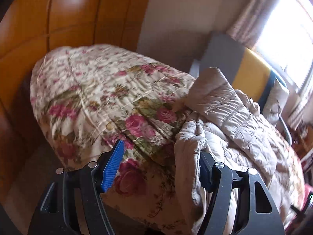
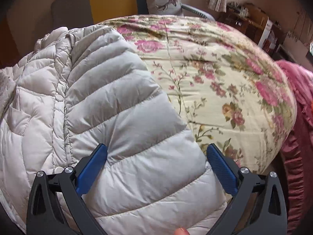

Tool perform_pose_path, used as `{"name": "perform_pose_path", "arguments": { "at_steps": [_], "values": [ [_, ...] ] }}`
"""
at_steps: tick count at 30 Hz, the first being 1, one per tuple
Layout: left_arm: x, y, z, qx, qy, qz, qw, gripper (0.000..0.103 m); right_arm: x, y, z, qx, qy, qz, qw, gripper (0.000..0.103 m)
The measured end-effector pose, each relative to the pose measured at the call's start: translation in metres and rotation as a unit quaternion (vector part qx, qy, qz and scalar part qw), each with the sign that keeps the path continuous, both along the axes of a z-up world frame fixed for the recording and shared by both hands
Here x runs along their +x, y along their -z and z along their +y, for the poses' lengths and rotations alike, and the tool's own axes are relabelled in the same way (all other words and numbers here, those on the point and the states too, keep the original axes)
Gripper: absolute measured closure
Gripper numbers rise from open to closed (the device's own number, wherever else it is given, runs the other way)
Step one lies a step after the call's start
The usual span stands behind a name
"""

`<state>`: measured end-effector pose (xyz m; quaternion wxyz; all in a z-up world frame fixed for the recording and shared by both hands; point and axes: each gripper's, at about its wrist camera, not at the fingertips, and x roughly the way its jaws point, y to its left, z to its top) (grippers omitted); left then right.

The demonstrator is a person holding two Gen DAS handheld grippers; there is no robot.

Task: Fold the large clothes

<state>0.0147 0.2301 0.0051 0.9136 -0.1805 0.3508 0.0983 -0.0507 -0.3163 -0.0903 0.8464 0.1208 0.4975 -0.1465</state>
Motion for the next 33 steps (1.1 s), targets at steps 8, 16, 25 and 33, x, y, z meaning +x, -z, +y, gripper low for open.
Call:
{"name": "perform_pose_path", "arguments": {
  "at_steps": [8, 16, 25, 33],
  "values": [
    [-0.009, 0.037, 0.008, 0.048, 0.035, 0.105, 0.9927, 0.032, 0.029, -0.029, -0.019, -0.123, -0.016, -0.009, 0.992, 0.090],
    [-0.038, 0.033, 0.040, 0.052, -0.031, 0.097, 0.9934, 0.018, 0.084, -0.021, -0.101, -0.157, 0.055, -0.007, 0.986, 0.055],
    [-0.031, -0.012, 0.013, 0.105, -0.047, 0.000, 0.9933, 0.018, 0.084, -0.094, 0.012, -0.042, -0.004, -0.194, 0.980, 0.002],
    [0.037, -0.010, -0.158, 0.102, 0.247, -0.022, 0.9633, 0.013, 0.135, -0.065, 0.139, 0.059, -0.141, -0.183, 0.971, 0.002]
  ]
}}
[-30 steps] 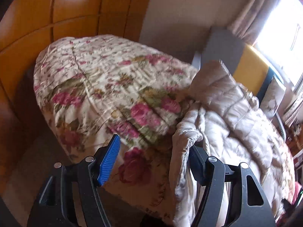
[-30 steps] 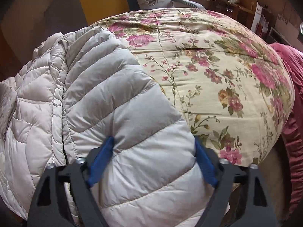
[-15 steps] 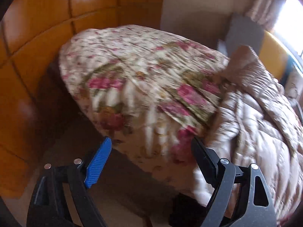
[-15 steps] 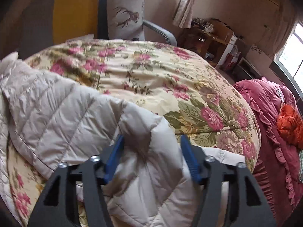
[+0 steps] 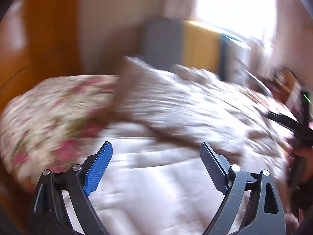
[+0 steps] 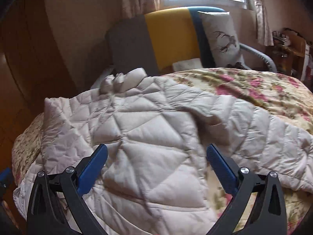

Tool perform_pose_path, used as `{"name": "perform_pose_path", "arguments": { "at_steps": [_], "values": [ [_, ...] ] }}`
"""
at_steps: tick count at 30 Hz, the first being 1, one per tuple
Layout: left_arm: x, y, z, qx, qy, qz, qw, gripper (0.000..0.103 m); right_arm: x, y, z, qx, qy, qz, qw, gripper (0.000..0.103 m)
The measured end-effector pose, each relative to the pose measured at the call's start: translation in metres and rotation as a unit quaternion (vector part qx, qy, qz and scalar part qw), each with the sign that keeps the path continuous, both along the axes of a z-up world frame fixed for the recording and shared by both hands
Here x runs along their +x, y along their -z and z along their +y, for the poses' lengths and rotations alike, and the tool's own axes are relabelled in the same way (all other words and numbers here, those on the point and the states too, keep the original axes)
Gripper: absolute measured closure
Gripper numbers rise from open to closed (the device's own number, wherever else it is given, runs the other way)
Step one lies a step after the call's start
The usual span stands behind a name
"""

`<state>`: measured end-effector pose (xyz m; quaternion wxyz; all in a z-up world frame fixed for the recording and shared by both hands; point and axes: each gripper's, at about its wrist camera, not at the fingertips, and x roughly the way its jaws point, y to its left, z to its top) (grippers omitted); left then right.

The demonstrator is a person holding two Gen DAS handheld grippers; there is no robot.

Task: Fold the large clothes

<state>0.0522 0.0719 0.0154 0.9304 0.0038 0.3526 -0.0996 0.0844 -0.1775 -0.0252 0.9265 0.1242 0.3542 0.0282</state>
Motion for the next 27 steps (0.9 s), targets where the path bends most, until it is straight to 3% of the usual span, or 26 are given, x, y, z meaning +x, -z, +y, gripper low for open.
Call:
{"name": "perform_pose_path", "arguments": {
  "at_steps": [3, 5, 7, 10, 11, 12, 13, 14, 15, 16, 19, 22, 25, 27],
  "values": [
    [0.018, 0.016, -0.049, 0.019, 0.067, 0.020, 0.9974, 0.013, 0.007, 0.028, 0.021, -0.069, -0.003, 0.017, 0.997, 0.002],
    [0.031, 0.029, -0.074, 0.040, 0.097, 0.029, 0.9941, 0.013, 0.013, 0.052, 0.020, -0.096, 0.011, 0.055, 0.994, 0.002],
    [0.040, 0.038, -0.096, 0.063, 0.123, 0.028, 0.9900, 0.013, 0.016, 0.069, 0.006, -0.066, 0.024, 0.083, 0.994, 0.002],
    [0.050, 0.050, -0.119, 0.101, 0.151, 0.020, 0.9831, 0.011, 0.013, 0.072, -0.004, -0.043, 0.030, 0.081, 0.995, 0.002],
    [0.054, 0.056, -0.124, 0.118, 0.155, 0.021, 0.9807, 0.014, 0.011, 0.073, -0.004, -0.042, 0.029, 0.079, 0.996, 0.002],
    [0.057, 0.064, -0.126, 0.130, 0.157, 0.026, 0.9787, 0.044, 0.011, 0.073, -0.004, -0.042, 0.029, 0.078, 0.996, 0.002],
    [0.063, 0.068, -0.124, 0.132, 0.153, 0.035, 0.9786, 0.058, 0.011, 0.073, -0.005, -0.042, 0.029, 0.078, 0.996, 0.002],
    [0.066, 0.069, -0.118, 0.128, 0.143, 0.039, 0.9806, 0.074, 0.012, 0.074, -0.005, -0.042, 0.029, 0.079, 0.996, 0.002],
    [0.070, 0.064, -0.107, 0.100, 0.131, 0.042, 0.9854, 0.086, 0.012, 0.074, -0.006, -0.041, 0.029, 0.079, 0.996, 0.002],
    [0.074, 0.058, -0.093, 0.069, 0.119, 0.044, 0.9895, 0.089, 0.012, 0.073, -0.005, -0.040, 0.030, 0.077, 0.996, 0.002],
    [0.077, 0.032, -0.049, 0.014, 0.067, 0.021, 0.9975, 0.091, 0.013, 0.073, -0.005, -0.038, 0.029, 0.077, 0.996, 0.002],
    [0.075, 0.001, 0.016, -0.023, -0.010, -0.019, 0.9995, 0.091, 0.013, 0.073, -0.004, -0.039, 0.029, 0.076, 0.996, 0.002],
    [0.078, -0.018, 0.093, -0.054, -0.111, -0.041, 0.9915, 0.091, 0.013, 0.073, -0.004, -0.040, 0.029, 0.076, 0.996, 0.002],
    [0.085, -0.021, 0.143, -0.069, -0.172, -0.038, 0.9819, 0.091, 0.013, 0.073, -0.004, -0.041, 0.029, 0.077, 0.996, 0.002]
  ]
}}
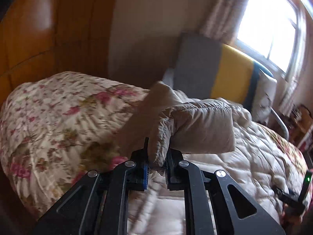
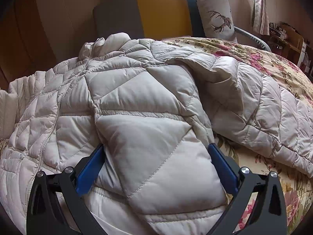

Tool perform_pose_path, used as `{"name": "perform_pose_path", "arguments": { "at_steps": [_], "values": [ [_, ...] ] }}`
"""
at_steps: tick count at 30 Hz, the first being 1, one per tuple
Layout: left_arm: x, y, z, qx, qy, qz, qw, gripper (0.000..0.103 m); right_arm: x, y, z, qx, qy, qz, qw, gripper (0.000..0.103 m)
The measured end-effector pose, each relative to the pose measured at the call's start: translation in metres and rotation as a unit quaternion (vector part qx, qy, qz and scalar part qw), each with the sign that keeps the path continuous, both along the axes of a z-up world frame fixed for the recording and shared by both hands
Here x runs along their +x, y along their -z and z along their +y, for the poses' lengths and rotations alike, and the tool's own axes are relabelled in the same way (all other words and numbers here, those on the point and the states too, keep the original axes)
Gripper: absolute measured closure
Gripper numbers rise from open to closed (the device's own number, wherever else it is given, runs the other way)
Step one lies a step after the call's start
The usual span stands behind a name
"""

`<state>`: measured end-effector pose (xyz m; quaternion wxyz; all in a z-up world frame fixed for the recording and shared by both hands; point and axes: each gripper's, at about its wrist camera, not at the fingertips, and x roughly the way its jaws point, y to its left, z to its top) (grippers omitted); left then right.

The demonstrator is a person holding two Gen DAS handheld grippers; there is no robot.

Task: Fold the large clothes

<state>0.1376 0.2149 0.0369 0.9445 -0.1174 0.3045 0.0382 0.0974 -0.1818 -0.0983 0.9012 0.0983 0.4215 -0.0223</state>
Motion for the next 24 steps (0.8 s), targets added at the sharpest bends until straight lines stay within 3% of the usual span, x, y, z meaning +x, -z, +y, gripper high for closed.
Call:
{"name": "perform_pose_path", "arguments": {
  "at_steps": [4, 8, 10, 12, 15, 18, 21, 24],
  "values": [
    [0.008, 0.009, 0.084, -0.050, -0.095, 0.014, 0.9941, 0.091, 0.001, 0.000, 0.001, -0.004, -0.001, 0.002, 1.000, 0.002],
    [0.019, 0.021, 0.140, -0.065, -0.157, 0.038, 0.9848, 0.090, 0.001, 0.001, 0.001, -0.005, -0.001, 0.002, 1.000, 0.002],
    [0.022, 0.028, 0.167, -0.080, -0.200, 0.054, 0.9751, 0.076, 0.001, 0.001, 0.001, -0.006, -0.001, 0.003, 1.000, 0.002],
    [0.017, 0.033, 0.183, -0.101, -0.241, 0.062, 0.9633, 0.015, 0.000, 0.000, 0.000, 0.002, -0.002, 0.000, 1.000, 0.002],
    [-0.012, 0.032, 0.188, -0.114, -0.279, 0.016, 0.9533, 0.011, -0.013, -0.011, -0.018, 0.059, 0.013, -0.032, 0.998, 0.002],
    [-0.031, 0.029, 0.178, -0.126, -0.250, 0.010, 0.9599, 0.011, -0.037, -0.020, -0.050, 0.134, 0.060, -0.054, 0.988, 0.002],
    [-0.041, 0.027, 0.143, -0.151, -0.147, 0.002, 0.9775, 0.011, -0.043, -0.012, -0.077, 0.179, 0.093, -0.013, 0.979, 0.003],
    [-0.034, 0.035, 0.090, -0.125, -0.025, 0.054, 0.9904, 0.011, -0.031, 0.001, -0.102, 0.261, 0.110, 0.009, 0.959, 0.004]
  ]
}}
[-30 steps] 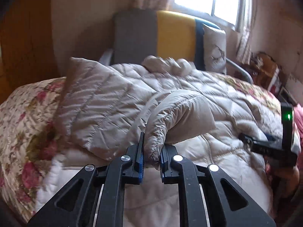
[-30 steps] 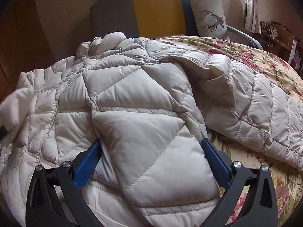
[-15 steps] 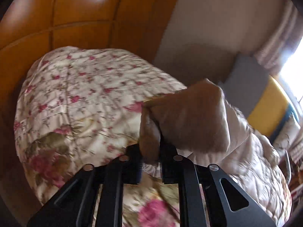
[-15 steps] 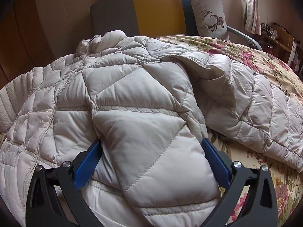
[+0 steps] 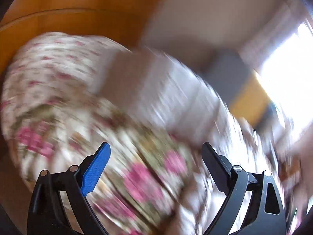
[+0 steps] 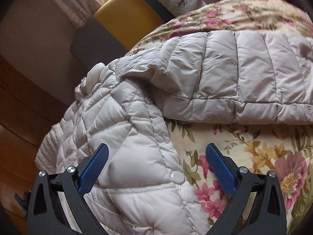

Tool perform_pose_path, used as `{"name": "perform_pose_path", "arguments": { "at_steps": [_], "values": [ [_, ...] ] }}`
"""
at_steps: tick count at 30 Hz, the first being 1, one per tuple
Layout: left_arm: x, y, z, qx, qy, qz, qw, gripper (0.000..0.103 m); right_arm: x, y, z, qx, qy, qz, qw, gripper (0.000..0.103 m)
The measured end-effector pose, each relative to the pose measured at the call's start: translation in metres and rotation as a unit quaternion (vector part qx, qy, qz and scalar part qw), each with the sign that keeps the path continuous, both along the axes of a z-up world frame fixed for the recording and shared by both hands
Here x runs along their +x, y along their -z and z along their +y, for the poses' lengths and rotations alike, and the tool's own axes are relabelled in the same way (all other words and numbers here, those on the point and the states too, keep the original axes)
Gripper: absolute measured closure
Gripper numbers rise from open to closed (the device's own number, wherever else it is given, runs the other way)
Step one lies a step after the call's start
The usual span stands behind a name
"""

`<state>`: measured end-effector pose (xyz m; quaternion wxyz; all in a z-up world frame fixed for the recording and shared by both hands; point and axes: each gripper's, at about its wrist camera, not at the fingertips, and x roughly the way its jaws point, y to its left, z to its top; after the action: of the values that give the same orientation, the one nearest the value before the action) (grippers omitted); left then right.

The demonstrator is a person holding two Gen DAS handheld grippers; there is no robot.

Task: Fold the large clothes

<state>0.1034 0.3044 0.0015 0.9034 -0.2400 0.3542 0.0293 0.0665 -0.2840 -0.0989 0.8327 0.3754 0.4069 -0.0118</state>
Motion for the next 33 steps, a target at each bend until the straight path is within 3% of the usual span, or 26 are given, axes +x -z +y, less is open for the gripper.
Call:
{"name": "perform_pose_path", "arguments": {
  "at_steps": [3, 6, 7, 8, 9, 10, 12, 14, 18, 22, 25, 26, 27, 30, 32, 33],
  "values": [
    [0.003, 0.020, -0.047, 0.010, 0.100, 0.044, 0.9940, 0.011, 0.019, 0.004, -0.026, 0.060, 0.049, -0.014, 0.997, 0.004],
    [0.007, 0.049, -0.085, 0.098, 0.134, 0.104, 0.9806, 0.010, 0.037, 0.009, -0.043, 0.093, 0.100, 0.000, 0.991, 0.003],
    [0.006, 0.056, -0.087, 0.110, 0.132, 0.109, 0.9791, 0.010, 0.041, 0.007, -0.047, 0.089, 0.113, -0.002, 0.990, 0.005],
    [0.004, 0.060, -0.091, 0.114, 0.130, 0.106, 0.9793, 0.010, 0.045, 0.003, -0.051, 0.071, 0.123, -0.003, 0.990, 0.016],
    [0.002, 0.062, -0.090, 0.107, 0.125, 0.099, 0.9815, 0.012, 0.048, 0.000, -0.054, 0.040, 0.137, 0.002, 0.990, 0.042],
    [0.001, 0.064, -0.090, 0.100, 0.120, 0.098, 0.9829, 0.014, 0.052, -0.001, -0.059, 0.006, 0.146, 0.014, 0.989, 0.055],
    [-0.004, 0.064, -0.096, 0.108, 0.116, 0.091, 0.9831, 0.021, 0.057, 0.000, -0.075, -0.010, 0.155, 0.013, 0.988, 0.088],
    [-0.007, 0.065, -0.101, 0.114, 0.122, 0.089, 0.9820, 0.023, 0.058, -0.001, -0.096, -0.012, 0.167, 0.012, 0.986, 0.092],
    [-0.014, 0.064, -0.119, 0.117, 0.130, 0.077, 0.9816, 0.024, 0.062, -0.028, -0.127, -0.110, 0.177, -0.016, 0.978, 0.095],
    [-0.020, 0.067, -0.147, 0.101, 0.148, 0.068, 0.9815, 0.024, 0.061, -0.036, -0.152, -0.160, 0.196, -0.004, 0.967, 0.095],
    [-0.023, 0.063, -0.163, 0.102, 0.161, 0.068, 0.9793, 0.022, 0.063, -0.019, -0.154, -0.186, 0.178, 0.058, 0.965, 0.085],
    [-0.021, 0.059, -0.163, 0.095, 0.167, 0.075, 0.9785, 0.022, 0.063, -0.016, -0.152, -0.180, 0.166, 0.072, 0.967, 0.067],
    [-0.019, 0.056, -0.157, 0.086, 0.172, 0.081, 0.9780, 0.022, 0.059, -0.017, -0.147, -0.178, 0.159, 0.077, 0.968, 0.041],
    [-0.007, 0.033, -0.123, 0.017, 0.169, 0.073, 0.9827, 0.015, 0.041, -0.041, -0.115, -0.243, 0.163, 0.053, 0.955, 0.014],
    [0.007, 0.015, -0.086, -0.029, 0.131, 0.046, 0.9899, 0.012, 0.036, -0.061, -0.084, -0.292, 0.144, 0.024, 0.945, 0.003],
    [0.016, 0.009, -0.069, -0.048, 0.111, 0.038, 0.9919, 0.012, 0.034, -0.072, -0.067, -0.314, 0.137, 0.007, 0.940, 0.002]
  ]
}}
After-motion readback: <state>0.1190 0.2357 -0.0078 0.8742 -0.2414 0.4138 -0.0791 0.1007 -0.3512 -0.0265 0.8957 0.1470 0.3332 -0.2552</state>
